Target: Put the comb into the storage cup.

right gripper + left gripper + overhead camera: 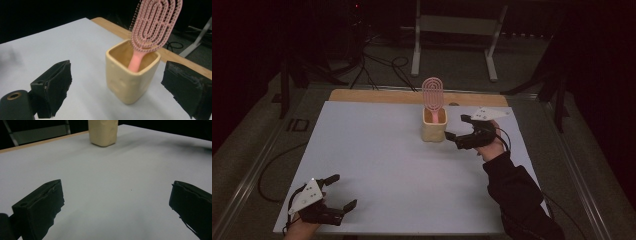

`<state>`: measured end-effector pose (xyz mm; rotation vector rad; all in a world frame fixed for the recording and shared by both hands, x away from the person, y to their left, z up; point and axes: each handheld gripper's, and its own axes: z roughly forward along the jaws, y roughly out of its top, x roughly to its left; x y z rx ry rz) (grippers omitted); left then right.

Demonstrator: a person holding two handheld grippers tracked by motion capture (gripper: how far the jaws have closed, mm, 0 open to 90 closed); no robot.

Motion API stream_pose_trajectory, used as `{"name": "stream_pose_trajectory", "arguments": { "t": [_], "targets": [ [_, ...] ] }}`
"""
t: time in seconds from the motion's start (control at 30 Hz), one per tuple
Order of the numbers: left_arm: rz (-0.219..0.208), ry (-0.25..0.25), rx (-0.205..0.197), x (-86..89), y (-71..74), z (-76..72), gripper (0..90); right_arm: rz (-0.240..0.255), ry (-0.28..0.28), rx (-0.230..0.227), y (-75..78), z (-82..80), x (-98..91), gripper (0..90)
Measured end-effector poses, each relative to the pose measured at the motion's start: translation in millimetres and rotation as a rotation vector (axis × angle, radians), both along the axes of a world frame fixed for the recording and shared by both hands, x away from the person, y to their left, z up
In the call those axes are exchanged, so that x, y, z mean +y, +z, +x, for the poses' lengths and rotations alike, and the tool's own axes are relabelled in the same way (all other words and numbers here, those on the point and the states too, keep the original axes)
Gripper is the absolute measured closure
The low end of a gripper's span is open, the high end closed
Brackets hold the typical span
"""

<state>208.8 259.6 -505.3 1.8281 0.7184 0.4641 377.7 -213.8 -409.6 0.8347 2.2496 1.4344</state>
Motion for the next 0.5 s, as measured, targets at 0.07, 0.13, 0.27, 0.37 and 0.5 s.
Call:
{"name": "stream_pose_trajectory", "arguments": {
  "t": [0.07, 0.13, 0.27, 0.37, 0.5],
  "targets": [
    [0.001, 0.000, -0.001, -0.1, 0.0, -0.6, 0.0, 0.001, 0.004, 0.000, -1.7, -4.6, -2.4, 8.6],
    [0.002, -0.001, -0.003, -0.3, 0.4, -0.4, 0.0, 0.002, 0.008, 0.003, -4.2, -9.4, -4.9, 8.6],
    [0.003, -0.001, -0.002, -0.4, 0.3, -0.7, 0.0, 0.002, 0.014, -0.002, -9.9, -20.0, -9.0, 8.6],
    [0.002, -0.001, -0.002, -0.3, 0.4, -0.5, 0.0, 0.008, 0.024, 0.002, -14.6, -27.2, -12.5, 8.6],
    [0.002, -0.001, -0.003, -0.4, 0.5, -0.7, 0.0, 0.013, 0.038, 0.003, -23.8, -36.0, -16.9, 8.7]
  ]
}}
